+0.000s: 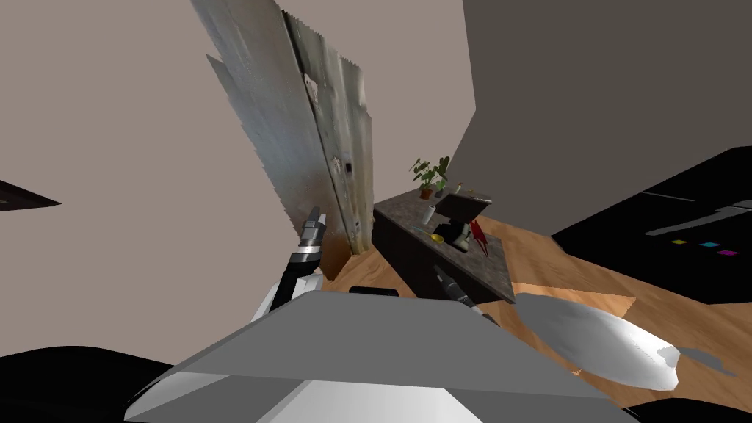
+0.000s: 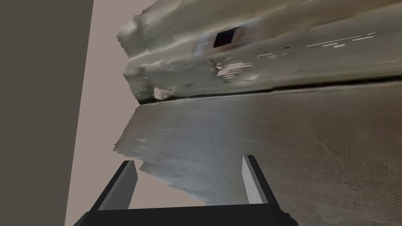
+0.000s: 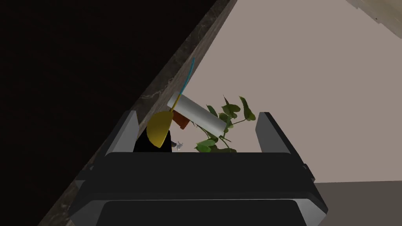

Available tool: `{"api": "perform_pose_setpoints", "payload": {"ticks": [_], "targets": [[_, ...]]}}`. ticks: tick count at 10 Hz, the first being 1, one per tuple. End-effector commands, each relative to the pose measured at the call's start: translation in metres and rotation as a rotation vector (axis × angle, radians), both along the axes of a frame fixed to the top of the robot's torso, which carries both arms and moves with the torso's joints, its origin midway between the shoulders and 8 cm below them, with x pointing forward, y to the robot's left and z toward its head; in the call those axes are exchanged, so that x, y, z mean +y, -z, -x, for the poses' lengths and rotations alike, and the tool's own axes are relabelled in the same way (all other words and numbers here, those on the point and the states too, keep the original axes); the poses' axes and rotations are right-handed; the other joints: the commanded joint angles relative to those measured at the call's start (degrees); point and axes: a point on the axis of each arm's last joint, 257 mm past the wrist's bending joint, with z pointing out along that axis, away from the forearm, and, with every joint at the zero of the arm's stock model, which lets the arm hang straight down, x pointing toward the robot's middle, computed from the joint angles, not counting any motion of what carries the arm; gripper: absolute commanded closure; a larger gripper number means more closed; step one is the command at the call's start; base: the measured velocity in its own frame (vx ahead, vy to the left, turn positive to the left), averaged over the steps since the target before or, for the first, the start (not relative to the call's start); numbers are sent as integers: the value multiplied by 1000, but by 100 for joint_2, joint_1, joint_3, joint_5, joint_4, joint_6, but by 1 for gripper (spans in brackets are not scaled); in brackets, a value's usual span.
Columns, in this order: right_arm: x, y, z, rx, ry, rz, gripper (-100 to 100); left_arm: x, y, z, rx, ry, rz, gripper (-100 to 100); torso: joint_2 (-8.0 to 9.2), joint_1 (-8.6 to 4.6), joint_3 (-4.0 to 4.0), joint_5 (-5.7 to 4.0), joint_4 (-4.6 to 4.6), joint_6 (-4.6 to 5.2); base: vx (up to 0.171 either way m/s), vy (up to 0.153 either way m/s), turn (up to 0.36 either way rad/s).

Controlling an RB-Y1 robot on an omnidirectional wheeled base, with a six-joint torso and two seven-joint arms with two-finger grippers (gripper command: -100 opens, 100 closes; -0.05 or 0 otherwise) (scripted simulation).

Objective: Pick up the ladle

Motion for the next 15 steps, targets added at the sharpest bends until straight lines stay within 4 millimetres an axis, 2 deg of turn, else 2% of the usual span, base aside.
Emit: {"api": "perform_pose_setpoints", "payload": {"ticks": [1,2,3,4,5,6,7,8,9,10,11,12,13,14,15], "targets": [[-17,33,34,118,-10,41,-100,0,0,0,0,0,0,0,0,0,0,0,0,0,-77,82,242],[-23,40,39,142,-21,66,-100,0,0,0,0,0,0,0,8,9,4,1,2,-1,-62,61,93],[-40,62,67,231,-23,101,-100,0,0,0,0,0,0,0,6,4,4,1,2,2,-44,56,179],[-41,62,67,235,-33,113,-100,0,0,0,0,0,0,0,1,1,1,0,1,-1,-30,38,86],[-60,82,96,326,-40,154,-100,0,0,0,0,0,0,0,-5,-4,-2,-1,0,2,-32,53,183],[-60,82,97,328,-46,161,-100,0,0,0,0,0,0,0,-5,-2,-2,0,-1,0,-27,47,85],[-80,97,125,413,-54,202,-100,0,0,0,0,0,0,0,-8,-2,-4,0,0,2,-29,69,183],[-82,98,127,419,-59,211,-100,0,0,0,0,0,0,0,-8,3,-4,1,-1,-1,-21,57,101],[-104,110,157,506,-64,254,-100,0,0,0,0,0,0,0,-10,0,-5,0,-1,2,-17,59,150],[-105,111,158,509,-72,262,-100,0,0,0,0,0,0,0,-12,-1,-7,0,-2,-1,-12,49,107],[-127,120,188,593,-75,304,-100,0,0,0,0,0,0,0,-13,-2,-7,0,-2,2,-14,73,221],[-129,119,188,596,-85,315,-100,0,0,0,0,0,0,0,-13,4,-7,2,-2,-2,-6,53,93],[-154,125,217,677,-89,360,-100,0,0,0,0,0,0,0,-16,-1,-8,0,-2,2,6,56,170],[-155,125,217,680,-97,369,-100,0,0,0,0,0,0,0,-20,-1,-11,1,-3,-1,7,44,103],[-173,123,234,736,-117,413,-100,0,0,0,0,0,0,0,-20,-4,-11,-1,-3,2,4,63,242]]}}
